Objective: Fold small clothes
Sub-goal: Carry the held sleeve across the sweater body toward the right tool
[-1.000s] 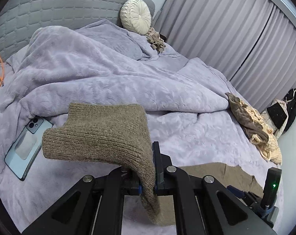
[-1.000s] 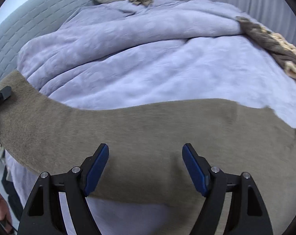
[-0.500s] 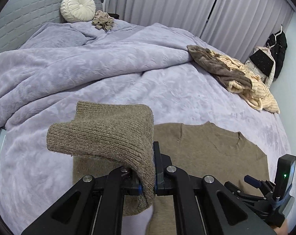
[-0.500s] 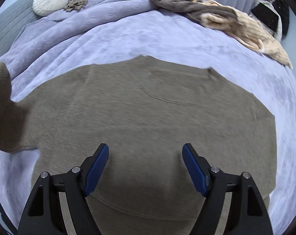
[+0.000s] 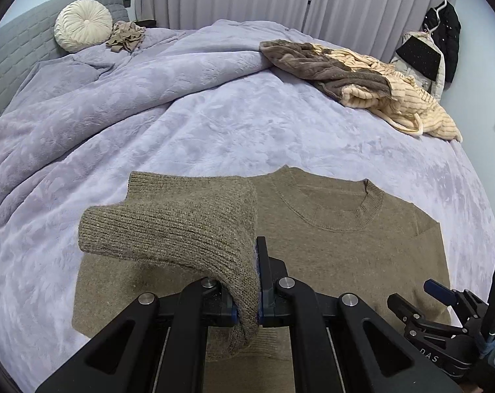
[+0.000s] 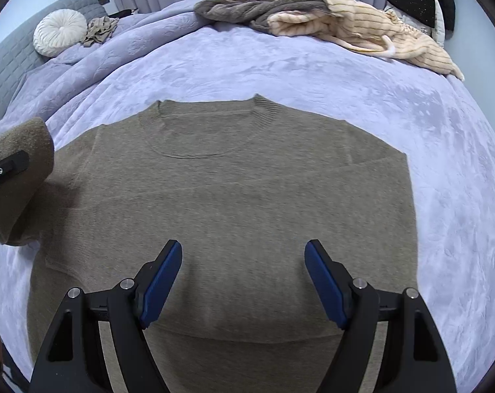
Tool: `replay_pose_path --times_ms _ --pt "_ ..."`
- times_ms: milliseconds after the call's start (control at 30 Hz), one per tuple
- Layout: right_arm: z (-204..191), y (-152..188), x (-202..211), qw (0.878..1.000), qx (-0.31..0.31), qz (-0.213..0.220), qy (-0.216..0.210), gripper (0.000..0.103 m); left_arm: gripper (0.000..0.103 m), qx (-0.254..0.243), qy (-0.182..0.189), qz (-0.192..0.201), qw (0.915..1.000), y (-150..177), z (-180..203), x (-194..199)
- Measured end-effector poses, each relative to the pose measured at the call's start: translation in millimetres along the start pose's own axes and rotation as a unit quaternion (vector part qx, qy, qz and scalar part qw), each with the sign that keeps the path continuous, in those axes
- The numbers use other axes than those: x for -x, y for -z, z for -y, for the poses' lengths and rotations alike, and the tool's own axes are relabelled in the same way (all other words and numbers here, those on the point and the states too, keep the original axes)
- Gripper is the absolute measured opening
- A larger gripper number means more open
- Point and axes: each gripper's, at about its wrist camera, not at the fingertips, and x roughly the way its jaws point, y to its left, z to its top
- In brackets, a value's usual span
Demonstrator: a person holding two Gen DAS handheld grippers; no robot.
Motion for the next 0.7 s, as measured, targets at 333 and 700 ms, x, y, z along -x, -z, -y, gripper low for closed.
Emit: replay_pose_path --times_ms 333,700 --pt "45.4 13.6 7.3 1.000 -0.023 0.005 0.001 0.080 0.008 -0.065 -0.002 -0.013 0.9978 9.4 76.1 -13.4" --pt "87.2 28.6 20.8 0.999 -0.038 0.021 0.001 0.080 0.008 -0.150 0.005 -0.022 0.9884 34.2 157.5 -18.9"
